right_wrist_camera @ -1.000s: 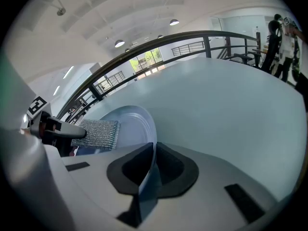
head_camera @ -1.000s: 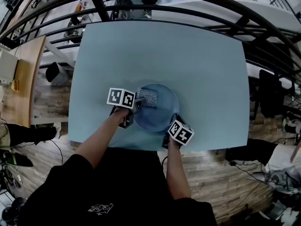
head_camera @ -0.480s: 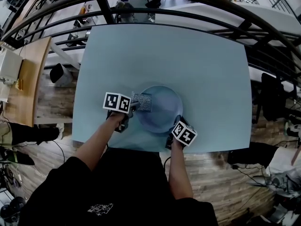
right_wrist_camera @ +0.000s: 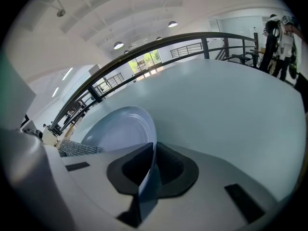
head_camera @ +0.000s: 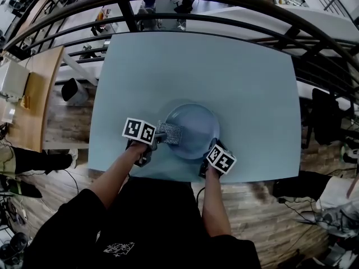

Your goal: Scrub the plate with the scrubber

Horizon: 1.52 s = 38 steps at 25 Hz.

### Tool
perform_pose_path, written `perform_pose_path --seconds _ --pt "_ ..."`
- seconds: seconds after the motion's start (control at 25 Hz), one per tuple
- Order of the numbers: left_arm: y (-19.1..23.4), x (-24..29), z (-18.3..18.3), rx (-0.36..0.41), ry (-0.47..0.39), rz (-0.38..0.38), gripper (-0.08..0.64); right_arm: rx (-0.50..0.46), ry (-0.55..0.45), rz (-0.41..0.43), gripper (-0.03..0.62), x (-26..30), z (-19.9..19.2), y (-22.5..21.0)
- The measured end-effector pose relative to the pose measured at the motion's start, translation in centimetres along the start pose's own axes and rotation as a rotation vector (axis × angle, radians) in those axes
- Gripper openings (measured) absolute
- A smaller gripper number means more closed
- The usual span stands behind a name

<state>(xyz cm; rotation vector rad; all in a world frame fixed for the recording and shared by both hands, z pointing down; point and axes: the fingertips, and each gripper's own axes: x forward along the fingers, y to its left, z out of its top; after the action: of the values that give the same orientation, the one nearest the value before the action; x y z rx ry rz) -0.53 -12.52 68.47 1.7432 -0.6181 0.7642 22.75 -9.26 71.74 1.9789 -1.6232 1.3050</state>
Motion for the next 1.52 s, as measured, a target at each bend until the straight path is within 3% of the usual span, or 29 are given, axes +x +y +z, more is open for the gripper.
perform_pose_path --seconds 0.36,0.76,1.2,1.4,1.52 --pt "-2.6 2.5 -1.9 0.043 0.057 -0.048 0.089 0.003 0.000 -0.010 0.023 -0.1 -0.2 -0.1" --pt "-5.0 5.0 -1.8 0.044 0.076 -0.093 0.089 -0.006 -0.003 -0.016 0.023 -0.1 -0.1 0.0" --pt "-7.7 5.6 -1.4 0.047 0.033 -0.191 0.089 0.003 -0.010 -0.025 0.023 -0.4 -0.2 -0.3" --pt "-7.5 4.9 -1.4 0.056 0.020 -0.200 0.089 -0.024 -0.030 -0.035 0.025 -0.9 0.1 -0.4" --pt "-7.3 4.2 -1.3 0.061 0.008 -0.214 0.089 -0.031 -0.041 -0.035 0.101 -1.4 0.2 -0.4"
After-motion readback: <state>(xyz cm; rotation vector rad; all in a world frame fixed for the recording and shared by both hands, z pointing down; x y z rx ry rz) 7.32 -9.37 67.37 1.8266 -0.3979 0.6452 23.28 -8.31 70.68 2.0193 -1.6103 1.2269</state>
